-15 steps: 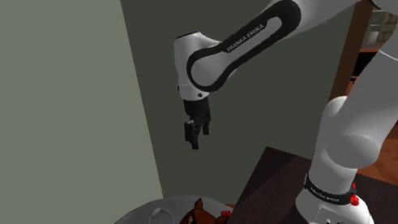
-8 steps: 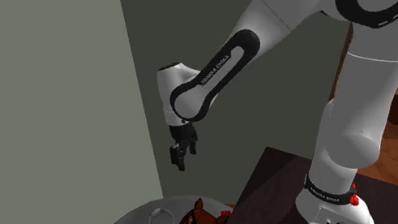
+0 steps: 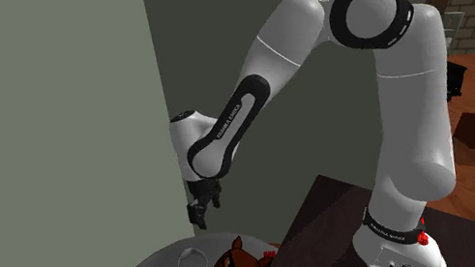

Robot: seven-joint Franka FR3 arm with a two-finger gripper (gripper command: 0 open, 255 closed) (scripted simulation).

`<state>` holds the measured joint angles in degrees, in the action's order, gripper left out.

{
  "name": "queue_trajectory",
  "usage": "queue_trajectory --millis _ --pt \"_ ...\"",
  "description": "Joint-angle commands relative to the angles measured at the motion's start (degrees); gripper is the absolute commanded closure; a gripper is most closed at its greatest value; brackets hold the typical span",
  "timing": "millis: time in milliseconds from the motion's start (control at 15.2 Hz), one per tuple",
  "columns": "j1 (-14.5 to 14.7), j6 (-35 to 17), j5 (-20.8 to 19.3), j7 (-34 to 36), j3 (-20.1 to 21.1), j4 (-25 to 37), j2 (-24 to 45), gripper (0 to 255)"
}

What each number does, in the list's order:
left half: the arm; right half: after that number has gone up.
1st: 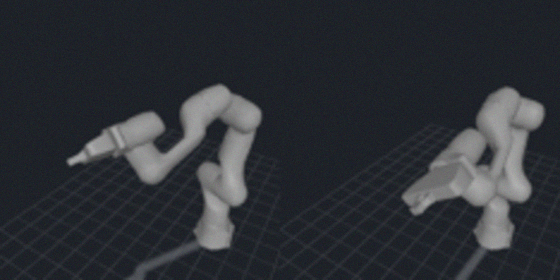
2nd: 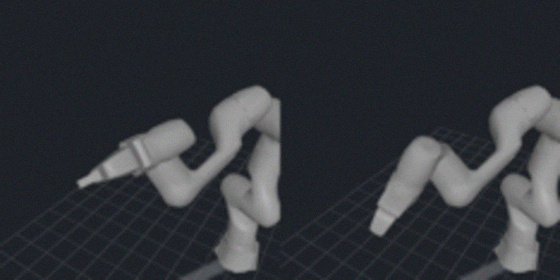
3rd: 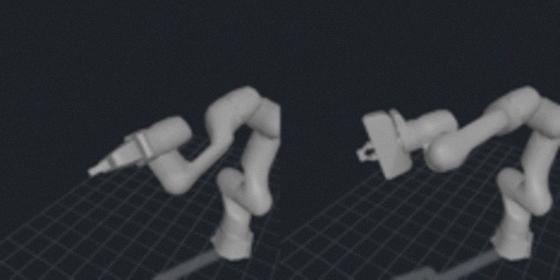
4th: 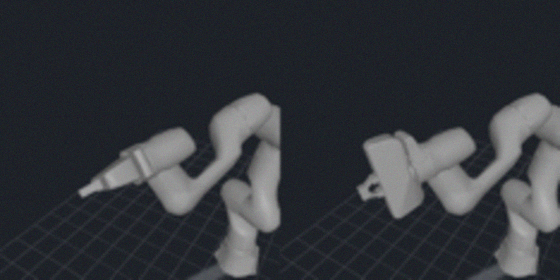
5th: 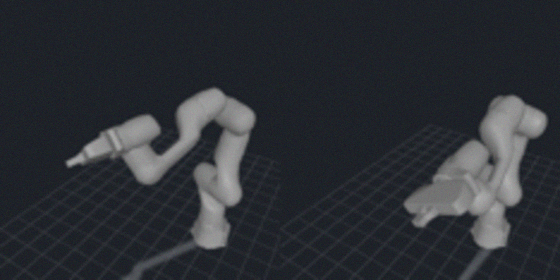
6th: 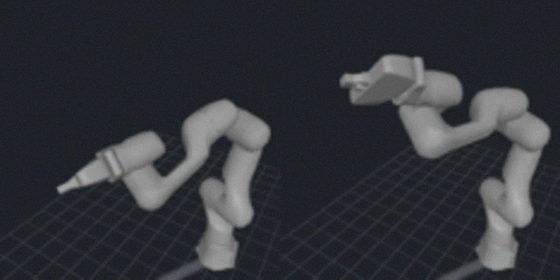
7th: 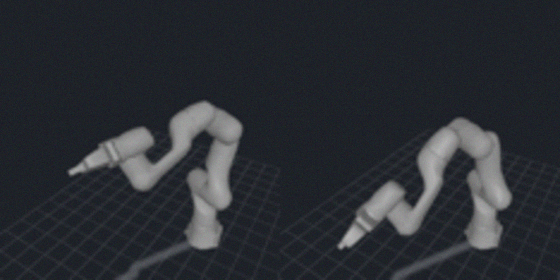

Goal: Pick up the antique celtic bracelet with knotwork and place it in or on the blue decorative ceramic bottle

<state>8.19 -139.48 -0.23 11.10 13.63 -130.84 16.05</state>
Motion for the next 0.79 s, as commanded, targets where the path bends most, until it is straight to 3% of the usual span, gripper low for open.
queue_trajectory --millis 0,462,726 --pt "1.1 -1.7 -1.6 1.6 -0.4 3.0 5.1 0" --pt "5.4 -4.1 -5.2 5.2 -2.6 15.4 21.2 0" --pt "5.9 -6.3 -5.7 5.5 -3.1 15.7 23.7 0"
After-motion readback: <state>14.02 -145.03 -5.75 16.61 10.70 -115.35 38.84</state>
